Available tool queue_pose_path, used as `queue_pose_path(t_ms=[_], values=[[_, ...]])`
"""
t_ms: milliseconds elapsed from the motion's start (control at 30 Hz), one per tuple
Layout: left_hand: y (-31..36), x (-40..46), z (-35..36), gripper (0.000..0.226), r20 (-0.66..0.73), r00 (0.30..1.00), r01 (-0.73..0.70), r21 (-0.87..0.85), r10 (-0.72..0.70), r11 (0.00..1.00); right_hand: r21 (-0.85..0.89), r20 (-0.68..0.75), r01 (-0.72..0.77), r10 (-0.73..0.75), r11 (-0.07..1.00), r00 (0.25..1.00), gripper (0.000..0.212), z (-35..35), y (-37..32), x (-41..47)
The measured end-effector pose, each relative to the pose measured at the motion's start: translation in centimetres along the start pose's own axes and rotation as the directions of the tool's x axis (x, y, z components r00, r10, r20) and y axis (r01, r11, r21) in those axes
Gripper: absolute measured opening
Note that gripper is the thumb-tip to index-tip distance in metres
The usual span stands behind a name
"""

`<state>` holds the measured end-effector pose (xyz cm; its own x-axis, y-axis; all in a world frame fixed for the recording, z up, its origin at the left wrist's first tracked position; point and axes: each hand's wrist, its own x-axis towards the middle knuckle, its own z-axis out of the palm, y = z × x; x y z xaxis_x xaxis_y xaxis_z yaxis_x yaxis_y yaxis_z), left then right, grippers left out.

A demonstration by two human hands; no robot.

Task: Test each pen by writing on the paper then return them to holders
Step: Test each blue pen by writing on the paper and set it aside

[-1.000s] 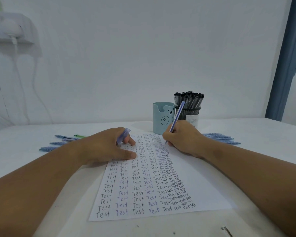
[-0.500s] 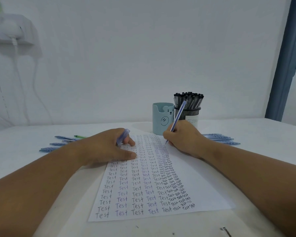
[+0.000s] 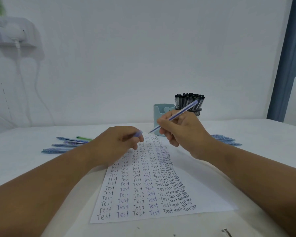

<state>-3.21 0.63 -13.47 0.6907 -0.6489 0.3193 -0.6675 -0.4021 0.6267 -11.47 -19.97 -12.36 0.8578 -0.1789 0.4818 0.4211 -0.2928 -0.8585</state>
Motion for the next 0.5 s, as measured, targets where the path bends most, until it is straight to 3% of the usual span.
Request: queue_pose_path(t_ms=[200, 333, 500], values=[[0.32, 0.19, 0.67, 0.013, -0.016, 0.997, -0.072, 0.167, 0.075, 0.983, 0.015, 0.042, 0.049, -0.05, 0.999, 0.998, 0.014, 1.0, -0.07, -0.29], [0.28, 0.28, 0.74, 0.013, -0.003, 0.996, -0.085, 0.185, 0.087, 0.979, -0.043, 0.052, 0.067, -0.065, 0.997, 0.996, 0.013, 0.83, 0.17, -0.42], [0.33, 0.31, 0.74, 0.011, -0.017, 0.997, -0.07, 0.201, 0.075, 0.977, 0.017, 0.003, 0.045, -0.045, 0.999, 0.999, 0.014, 0.68, 0.05, -0.23]])
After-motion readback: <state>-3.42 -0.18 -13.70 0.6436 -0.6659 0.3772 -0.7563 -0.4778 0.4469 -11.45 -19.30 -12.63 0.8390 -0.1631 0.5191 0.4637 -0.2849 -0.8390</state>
